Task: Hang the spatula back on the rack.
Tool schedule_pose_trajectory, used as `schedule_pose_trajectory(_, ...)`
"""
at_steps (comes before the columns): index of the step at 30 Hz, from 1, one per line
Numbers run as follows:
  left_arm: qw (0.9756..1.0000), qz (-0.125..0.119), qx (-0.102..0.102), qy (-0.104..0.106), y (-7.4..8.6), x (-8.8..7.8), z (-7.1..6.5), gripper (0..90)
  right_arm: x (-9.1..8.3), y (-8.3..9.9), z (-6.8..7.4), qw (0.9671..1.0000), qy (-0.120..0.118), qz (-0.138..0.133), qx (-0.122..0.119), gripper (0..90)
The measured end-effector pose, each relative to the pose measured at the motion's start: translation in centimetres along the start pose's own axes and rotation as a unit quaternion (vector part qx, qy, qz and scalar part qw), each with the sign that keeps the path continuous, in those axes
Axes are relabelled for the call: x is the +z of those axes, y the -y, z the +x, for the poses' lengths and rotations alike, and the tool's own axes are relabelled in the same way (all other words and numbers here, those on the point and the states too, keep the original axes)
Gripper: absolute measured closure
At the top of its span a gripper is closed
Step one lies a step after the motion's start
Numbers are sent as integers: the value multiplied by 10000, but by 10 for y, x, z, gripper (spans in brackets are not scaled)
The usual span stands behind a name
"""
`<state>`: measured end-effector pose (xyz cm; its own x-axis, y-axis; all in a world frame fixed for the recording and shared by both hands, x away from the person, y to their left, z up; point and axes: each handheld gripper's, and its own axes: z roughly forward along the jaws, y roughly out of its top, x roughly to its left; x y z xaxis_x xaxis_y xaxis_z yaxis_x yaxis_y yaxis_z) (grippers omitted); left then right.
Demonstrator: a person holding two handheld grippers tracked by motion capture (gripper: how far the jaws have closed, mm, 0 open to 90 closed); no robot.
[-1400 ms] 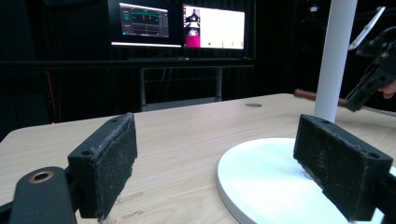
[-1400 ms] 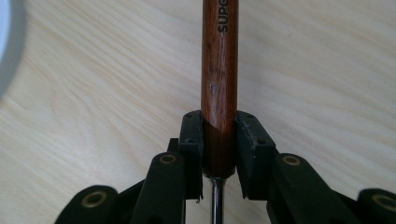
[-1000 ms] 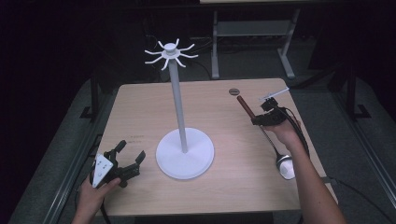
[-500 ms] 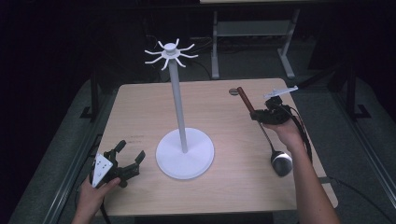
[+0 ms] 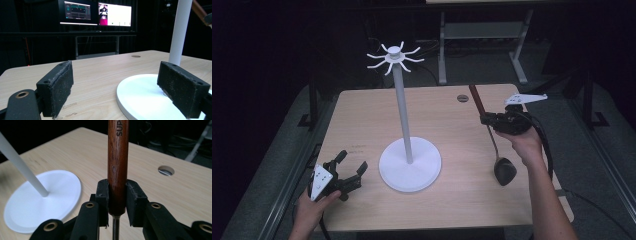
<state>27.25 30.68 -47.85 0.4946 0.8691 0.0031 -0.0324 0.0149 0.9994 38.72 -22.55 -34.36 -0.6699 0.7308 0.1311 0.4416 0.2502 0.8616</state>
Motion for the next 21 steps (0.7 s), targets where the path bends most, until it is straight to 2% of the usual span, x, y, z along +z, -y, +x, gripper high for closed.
schedule_pose_trajectory(8,10000,3,7,8,0,0,1,130,-11,-4,5,9989,-301,-363,-30,731)
schedule_pose_trajectory(11,10000,3,6,10,0,0,0,131,-17,-7,9,9975,-450,-551,-31,731)
schedule_pose_trajectory(21,10000,16,35,16,0,0,1,131,-26,-14,18,9950,-619,-775,-116,731)
